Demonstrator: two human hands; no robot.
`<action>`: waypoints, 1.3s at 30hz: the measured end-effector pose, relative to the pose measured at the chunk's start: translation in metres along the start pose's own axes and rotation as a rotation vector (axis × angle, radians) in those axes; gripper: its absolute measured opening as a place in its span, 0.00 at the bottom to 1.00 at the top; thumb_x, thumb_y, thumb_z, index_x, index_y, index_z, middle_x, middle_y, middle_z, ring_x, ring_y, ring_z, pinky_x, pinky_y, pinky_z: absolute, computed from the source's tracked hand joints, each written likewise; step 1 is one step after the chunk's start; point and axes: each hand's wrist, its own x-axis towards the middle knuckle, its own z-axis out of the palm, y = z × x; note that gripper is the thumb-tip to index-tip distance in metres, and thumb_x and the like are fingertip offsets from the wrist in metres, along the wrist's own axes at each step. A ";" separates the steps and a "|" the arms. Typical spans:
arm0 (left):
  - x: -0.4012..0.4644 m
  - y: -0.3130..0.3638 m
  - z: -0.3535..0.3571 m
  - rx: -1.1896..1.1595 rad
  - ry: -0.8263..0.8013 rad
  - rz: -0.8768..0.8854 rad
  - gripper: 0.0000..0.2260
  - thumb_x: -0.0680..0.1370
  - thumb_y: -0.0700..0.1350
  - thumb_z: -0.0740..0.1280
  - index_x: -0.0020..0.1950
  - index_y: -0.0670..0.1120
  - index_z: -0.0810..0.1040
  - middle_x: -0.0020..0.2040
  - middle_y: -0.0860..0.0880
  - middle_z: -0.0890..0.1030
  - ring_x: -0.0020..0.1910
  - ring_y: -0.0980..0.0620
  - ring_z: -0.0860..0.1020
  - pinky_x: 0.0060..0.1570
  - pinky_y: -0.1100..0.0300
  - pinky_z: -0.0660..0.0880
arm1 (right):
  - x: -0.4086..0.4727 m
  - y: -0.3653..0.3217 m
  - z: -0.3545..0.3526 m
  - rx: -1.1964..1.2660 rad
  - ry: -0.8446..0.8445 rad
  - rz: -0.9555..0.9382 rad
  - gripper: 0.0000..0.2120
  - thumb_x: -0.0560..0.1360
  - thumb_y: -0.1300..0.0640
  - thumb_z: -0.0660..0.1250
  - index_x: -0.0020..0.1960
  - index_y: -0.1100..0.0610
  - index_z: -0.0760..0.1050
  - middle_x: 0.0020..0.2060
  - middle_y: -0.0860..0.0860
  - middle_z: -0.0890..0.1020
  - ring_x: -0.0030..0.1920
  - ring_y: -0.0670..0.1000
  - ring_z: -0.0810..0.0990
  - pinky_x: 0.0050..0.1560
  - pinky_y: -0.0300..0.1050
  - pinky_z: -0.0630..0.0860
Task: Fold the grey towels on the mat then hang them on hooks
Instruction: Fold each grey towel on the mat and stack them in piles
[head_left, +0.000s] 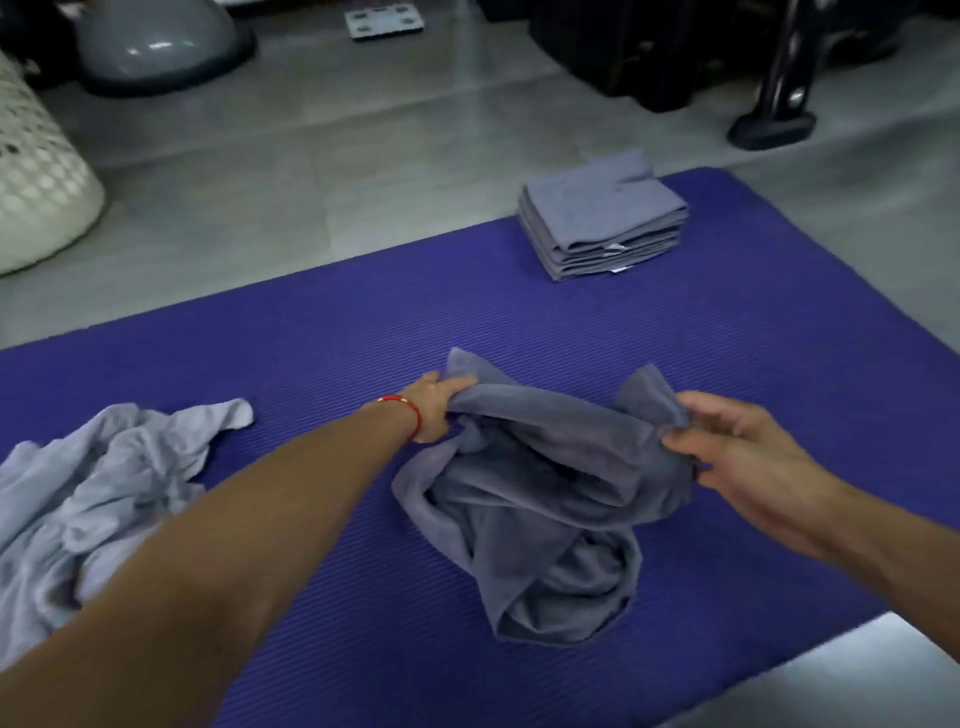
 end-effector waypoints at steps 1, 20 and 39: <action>0.003 -0.002 0.004 -0.027 0.057 0.008 0.32 0.77 0.44 0.69 0.79 0.55 0.62 0.74 0.41 0.68 0.71 0.39 0.70 0.69 0.50 0.68 | -0.001 0.002 -0.004 0.032 0.012 0.013 0.12 0.80 0.65 0.64 0.52 0.52 0.84 0.50 0.53 0.87 0.51 0.54 0.86 0.52 0.52 0.79; -0.103 0.005 -0.052 -1.202 0.386 0.232 0.10 0.74 0.51 0.69 0.42 0.45 0.74 0.37 0.46 0.70 0.38 0.49 0.68 0.42 0.52 0.68 | 0.029 -0.031 -0.054 -0.018 0.618 -0.231 0.07 0.82 0.51 0.66 0.46 0.43 0.79 0.45 0.53 0.84 0.46 0.53 0.80 0.50 0.59 0.79; -0.149 -0.047 -0.042 -1.324 0.284 0.154 0.34 0.60 0.55 0.84 0.58 0.36 0.81 0.54 0.39 0.85 0.54 0.46 0.83 0.54 0.54 0.80 | 0.057 -0.105 -0.054 -0.229 0.567 -0.308 0.09 0.85 0.51 0.61 0.46 0.42 0.73 0.43 0.47 0.82 0.43 0.47 0.81 0.48 0.51 0.79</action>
